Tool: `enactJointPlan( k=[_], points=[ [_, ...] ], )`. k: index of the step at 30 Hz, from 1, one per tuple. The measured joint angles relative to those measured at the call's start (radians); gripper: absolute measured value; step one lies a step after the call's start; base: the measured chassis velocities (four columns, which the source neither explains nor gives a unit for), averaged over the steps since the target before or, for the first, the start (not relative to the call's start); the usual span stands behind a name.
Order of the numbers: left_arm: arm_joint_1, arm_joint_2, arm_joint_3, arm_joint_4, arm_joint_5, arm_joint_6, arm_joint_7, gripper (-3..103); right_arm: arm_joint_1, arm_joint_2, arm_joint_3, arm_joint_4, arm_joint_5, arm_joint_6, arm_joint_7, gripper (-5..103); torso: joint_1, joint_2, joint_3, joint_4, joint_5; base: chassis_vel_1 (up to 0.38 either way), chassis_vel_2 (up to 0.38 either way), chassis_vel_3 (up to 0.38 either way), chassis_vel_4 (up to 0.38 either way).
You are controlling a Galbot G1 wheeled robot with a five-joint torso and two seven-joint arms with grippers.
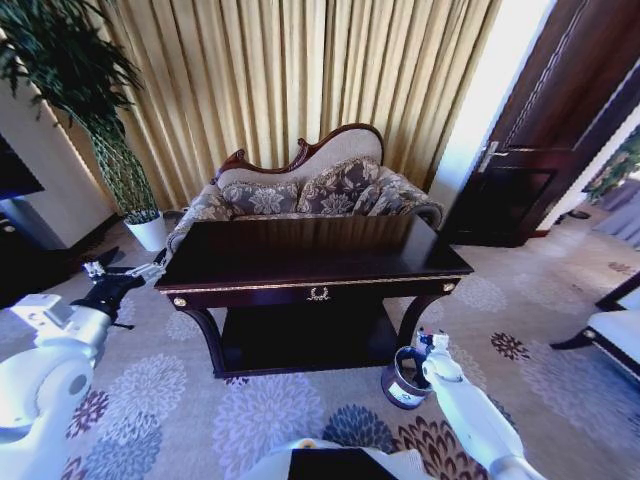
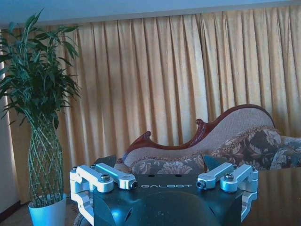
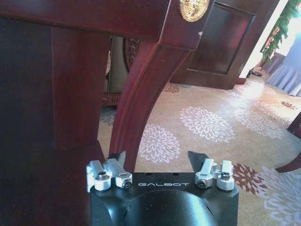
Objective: Move to the front of the table and place the trash on the table into the trash bin.
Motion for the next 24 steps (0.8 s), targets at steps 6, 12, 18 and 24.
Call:
enactJointPlan(
  k=[6,12,18,24],
  points=[
    [-0.003,0.006,0.0,0.0,-0.001,-0.001,0.0,100,-0.03,-0.015,0.005,0.034,0.002,-0.001,0.0,94,0.0,0.0,0.0,0.0,0.0,0.0,0.0,0.0,0.0],
    [-0.004,0.01,0.002,-0.005,-0.003,-0.002,-0.001,100,-0.065,-0.029,0.022,0.072,0.02,-0.008,0.002,100,0.0,0.0,0.0,0.0,0.0001,0.0,0.0,0.0,0.0],
    [0.0,0.008,0.001,-0.013,-0.004,-0.002,-0.001,100,-0.104,-0.037,0.045,0.109,0.032,-0.018,0.001,100,0.0,0.0,0.0,0.0,0.0002,0.0,0.0,0.0,0.0],
    [0.001,0.002,-0.001,-0.02,-0.004,-0.002,-0.002,100,-0.148,-0.053,0.074,0.179,0.082,-0.02,-0.002,100,0.0,0.0,0.0,0.0003,0.0004,0.0,0.0,0.0,0.0]
  ],
)
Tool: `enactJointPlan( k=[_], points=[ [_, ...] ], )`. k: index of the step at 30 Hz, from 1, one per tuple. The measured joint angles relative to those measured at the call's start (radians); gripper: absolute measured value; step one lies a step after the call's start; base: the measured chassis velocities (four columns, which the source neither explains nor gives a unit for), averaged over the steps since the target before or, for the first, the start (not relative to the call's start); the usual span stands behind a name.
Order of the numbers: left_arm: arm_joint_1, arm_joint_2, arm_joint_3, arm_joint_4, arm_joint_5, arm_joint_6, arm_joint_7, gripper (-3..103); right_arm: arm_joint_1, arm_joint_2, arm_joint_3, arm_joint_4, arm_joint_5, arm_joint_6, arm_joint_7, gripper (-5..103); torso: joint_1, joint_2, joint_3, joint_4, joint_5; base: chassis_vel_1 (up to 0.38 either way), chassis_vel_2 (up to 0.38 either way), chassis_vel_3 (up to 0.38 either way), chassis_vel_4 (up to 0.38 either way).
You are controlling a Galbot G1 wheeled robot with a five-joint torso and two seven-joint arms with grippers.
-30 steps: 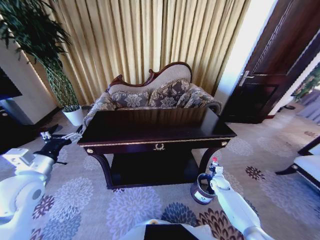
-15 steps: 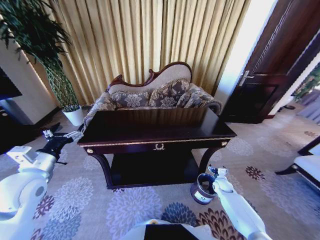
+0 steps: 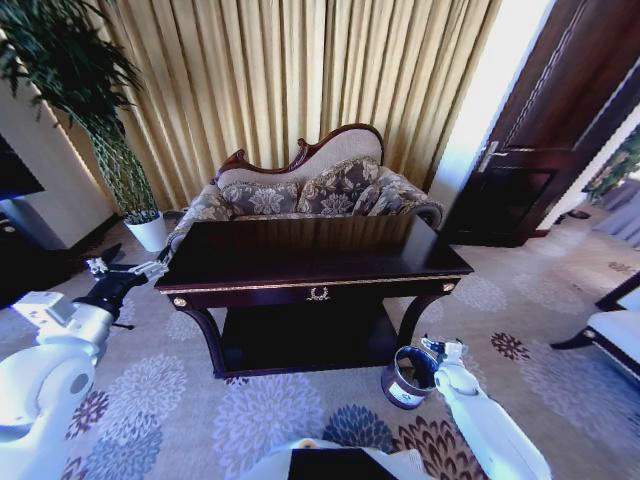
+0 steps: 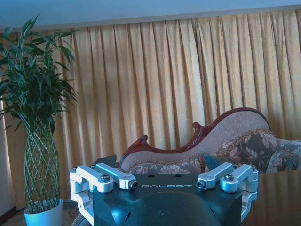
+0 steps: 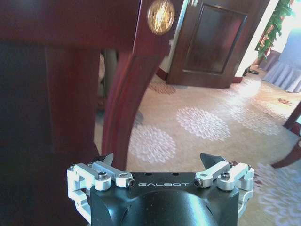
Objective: Move to the front of the table and place the trash on the table into the trash bin.
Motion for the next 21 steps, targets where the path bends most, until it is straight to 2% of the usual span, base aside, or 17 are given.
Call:
enactJointPlan(
  k=[3,7,12,14,15,18,19,21],
  points=[
    [-0.003,-0.013,0.0,-0.001,-0.001,0.0,-0.002,100,-0.082,-0.033,0.031,0.181,0.077,0.0,-0.04,100,0.0,0.0,0.0,-0.0004,-0.0003,0.0,0.0,0.0,0.0],
    [0.001,-0.032,-0.008,-0.003,-0.002,-0.001,-0.004,100,-0.17,-0.08,0.075,0.381,0.094,0.023,-0.066,100,0.0,0.0,0.0,-0.0002,-0.0008,0.0,0.0,0.0,0.0],
    [0.036,-0.049,-0.027,0.001,-0.005,-0.029,-0.005,100,-0.265,-0.128,0.142,0.619,0.118,0.026,-0.067,100,0.0,0.0,0.0,-0.0001,-0.0007,0.0,0.0,0.0,0.0],
    [0.043,-0.056,-0.028,0.002,-0.008,-0.043,-0.006,100,-0.311,-0.142,0.167,0.739,0.143,0.009,-0.066,100,0.0,0.0,0.0,0.0001,-0.0005,0.0,0.0,0.0,0.0],
    [0.043,-0.056,-0.028,0.002,-0.008,-0.043,-0.006,100,-0.311,-0.142,0.167,0.739,0.143,0.009,-0.066,100,0.0,0.0,0.0,0.0001,-0.0005,0.0,0.0,0.0,0.0],
    [0.04,-0.055,-0.027,0.006,-0.029,-0.074,-0.031,100,-0.376,-0.159,0.185,0.913,0.159,-0.046,-0.023,100,0.0,0.0,0.0,-0.0003,-0.0007,0.0,0.0,0.0,0.0],
    [0.04,-0.055,-0.027,0.006,-0.029,-0.074,-0.031,100,-0.376,-0.159,0.185,0.913,0.159,-0.046,-0.023,100,0.0,0.0,0.0,-0.0003,-0.0007,0.0,0.0,0.0,0.0],
    [0.04,-0.046,-0.037,0.006,-0.041,-0.081,-0.035,100,-0.408,-0.165,0.192,1.034,0.174,-0.086,0.01,100,0.0,0.0,0.0,-0.0003,-0.0005,0.0,0.0,0.0,0.0]
  ],
)
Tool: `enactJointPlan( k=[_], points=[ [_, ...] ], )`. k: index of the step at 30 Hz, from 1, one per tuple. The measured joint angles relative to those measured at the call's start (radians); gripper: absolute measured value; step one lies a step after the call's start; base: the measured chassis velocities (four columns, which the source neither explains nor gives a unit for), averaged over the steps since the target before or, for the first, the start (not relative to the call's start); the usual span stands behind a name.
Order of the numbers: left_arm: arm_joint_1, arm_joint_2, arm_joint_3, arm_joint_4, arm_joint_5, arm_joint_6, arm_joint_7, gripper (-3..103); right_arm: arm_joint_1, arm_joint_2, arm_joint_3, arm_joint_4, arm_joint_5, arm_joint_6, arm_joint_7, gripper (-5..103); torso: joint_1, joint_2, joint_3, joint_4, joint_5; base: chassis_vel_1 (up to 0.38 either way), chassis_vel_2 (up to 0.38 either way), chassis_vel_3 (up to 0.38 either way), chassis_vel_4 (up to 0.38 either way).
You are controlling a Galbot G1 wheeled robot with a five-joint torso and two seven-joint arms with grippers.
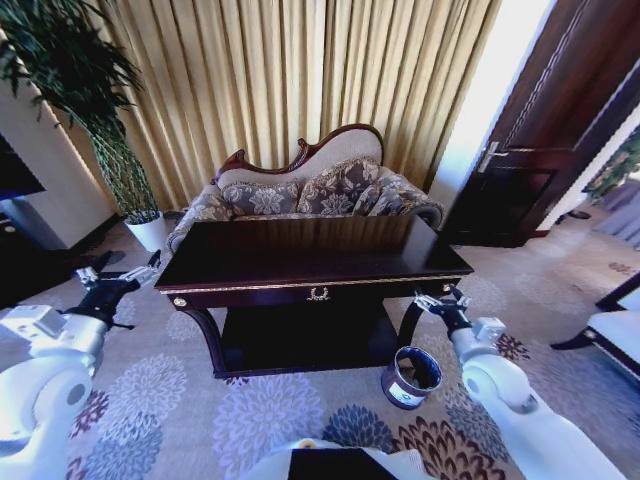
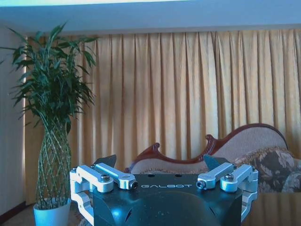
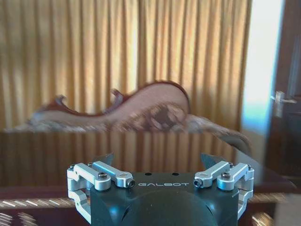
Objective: Move to the front of the table and place the trash on the table into the trash bin.
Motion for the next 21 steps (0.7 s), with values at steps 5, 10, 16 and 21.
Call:
enactJointPlan(
  k=[5,10,16,21],
  points=[
    [0.007,0.008,-0.018,-0.005,-0.017,-0.003,0.0,100,-0.063,-0.006,0.022,0.176,0.015,-0.045,0.016,100,0.0,0.0,0.0,0.0002,-0.0001,0.0,0.0,0.0,0.0],
    [0.015,0.002,-0.02,-0.022,-0.02,-0.002,-0.001,100,-0.106,0.003,0.047,0.22,0.024,-0.092,0.018,100,0.0,0.0,0.0,0.0,0.0,0.0,0.0,0.0,0.0],
    [0.044,-0.013,-0.029,-0.082,-0.047,0.028,0.0,100,-0.109,0.016,0.045,0.216,0.026,-0.097,0.018,100,0.0,0.0,0.0,0.0002,0.0002,0.0,0.0,0.0,0.0],
    [0.055,-0.018,-0.032,-0.119,-0.055,0.047,-0.001,100,-0.109,0.028,0.047,0.211,0.026,-0.097,0.019,100,0.0,0.0,0.0,0.0001,0.0001,0.01,-0.014,-0.011,0.007]
  ],
)
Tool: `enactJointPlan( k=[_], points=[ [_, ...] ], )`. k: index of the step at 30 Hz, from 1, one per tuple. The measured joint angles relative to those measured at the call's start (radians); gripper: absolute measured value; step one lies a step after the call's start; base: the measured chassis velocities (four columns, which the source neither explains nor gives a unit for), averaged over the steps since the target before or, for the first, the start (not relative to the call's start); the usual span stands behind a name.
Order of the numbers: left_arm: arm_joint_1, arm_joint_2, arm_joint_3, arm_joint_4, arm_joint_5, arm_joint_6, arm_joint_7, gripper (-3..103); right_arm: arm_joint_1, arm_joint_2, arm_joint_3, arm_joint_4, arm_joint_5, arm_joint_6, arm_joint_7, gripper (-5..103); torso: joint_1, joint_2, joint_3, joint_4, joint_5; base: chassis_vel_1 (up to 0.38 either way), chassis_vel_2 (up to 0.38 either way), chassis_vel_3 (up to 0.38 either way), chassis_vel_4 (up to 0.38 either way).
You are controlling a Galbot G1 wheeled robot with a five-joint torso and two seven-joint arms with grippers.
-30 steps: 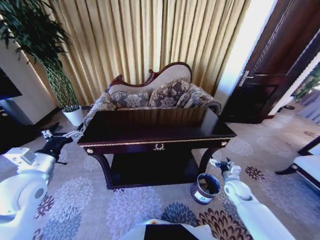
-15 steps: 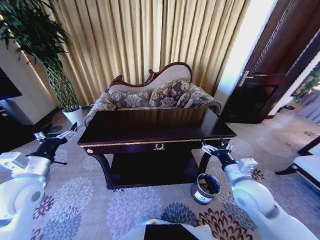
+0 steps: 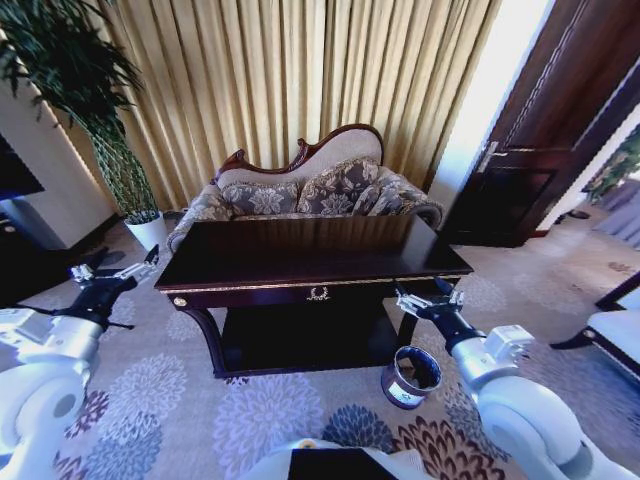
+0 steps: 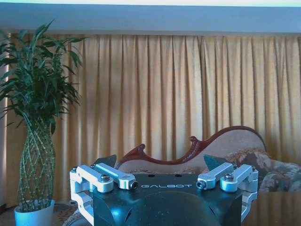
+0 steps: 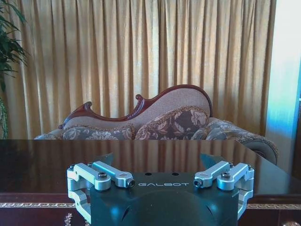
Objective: Move to the front of the table and place the trash on the table into the trash bin.
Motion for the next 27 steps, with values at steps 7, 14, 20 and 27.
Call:
enactJointPlan(
  k=[7,14,20,27],
  points=[
    [0.008,-0.005,-0.004,-0.015,0.0,0.007,-0.004,100,-0.011,0.013,0.005,-0.004,-0.005,0.002,0.0,100,0.0,0.0,0.0,-0.0001,-0.0001,0.087,-0.086,-0.09,0.099],
    [0.023,-0.016,-0.022,-0.028,-0.005,0.008,-0.005,100,-0.026,0.015,0.022,-0.007,-0.012,0.007,0.0,100,0.0,0.0,0.0,-0.0001,0.0,0.127,-0.13,-0.128,0.124],
    [0.033,-0.034,-0.026,-0.05,-0.056,0.122,-0.131,100,-0.033,0.027,0.021,-0.008,-0.025,0.02,0.0,100,0.0,0.0,0.0,0.0001,-0.0001,0.133,-0.141,-0.131,0.129],
    [0.026,-0.035,-0.021,-0.051,-0.096,0.201,-0.195,100,-0.039,0.032,0.032,-0.008,-0.032,0.028,0.0,100,0.0,0.0,0.0,0.0,-0.0001,0.131,-0.125,-0.117,0.133]
  ],
)
